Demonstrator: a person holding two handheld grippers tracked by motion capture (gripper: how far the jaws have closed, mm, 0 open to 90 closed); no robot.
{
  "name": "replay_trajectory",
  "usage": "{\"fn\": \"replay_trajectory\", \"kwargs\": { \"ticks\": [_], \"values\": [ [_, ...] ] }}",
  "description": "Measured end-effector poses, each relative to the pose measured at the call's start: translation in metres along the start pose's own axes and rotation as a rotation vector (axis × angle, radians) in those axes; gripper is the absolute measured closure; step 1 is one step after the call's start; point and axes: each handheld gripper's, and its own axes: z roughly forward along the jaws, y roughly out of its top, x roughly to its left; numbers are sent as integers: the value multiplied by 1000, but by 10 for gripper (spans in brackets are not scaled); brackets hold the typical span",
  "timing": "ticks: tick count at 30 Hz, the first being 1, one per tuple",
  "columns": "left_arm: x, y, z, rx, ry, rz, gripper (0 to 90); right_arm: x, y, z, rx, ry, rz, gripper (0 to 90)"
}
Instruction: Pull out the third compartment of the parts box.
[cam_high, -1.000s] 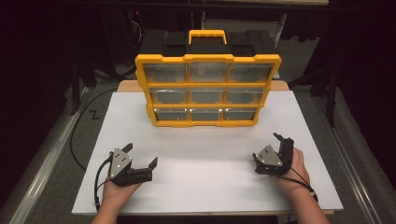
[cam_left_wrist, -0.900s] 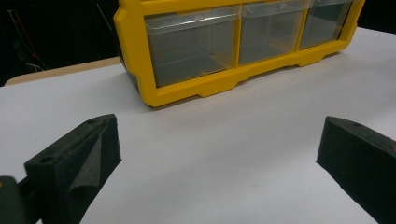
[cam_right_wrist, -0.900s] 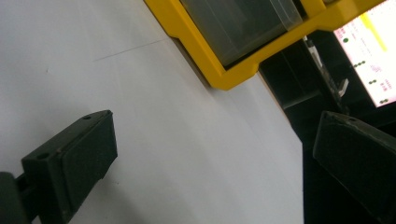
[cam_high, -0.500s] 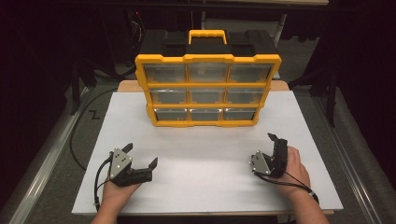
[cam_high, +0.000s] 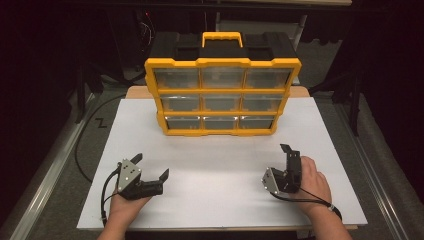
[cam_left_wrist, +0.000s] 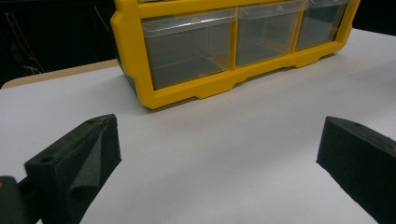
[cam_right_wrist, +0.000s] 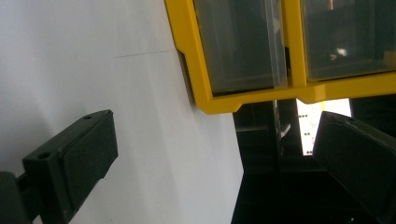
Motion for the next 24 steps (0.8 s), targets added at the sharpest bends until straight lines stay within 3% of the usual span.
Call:
{"fn": "replay_trajectory", "kwargs": {
  "ticks": [13,24],
  "values": [
    [-1,0,0,4,1,10,5,2,8,-4,11,-11,-126,10],
    [-1,0,1,4,1,17,6,7,20,0,3,-28,-179,30]
  ]
}}
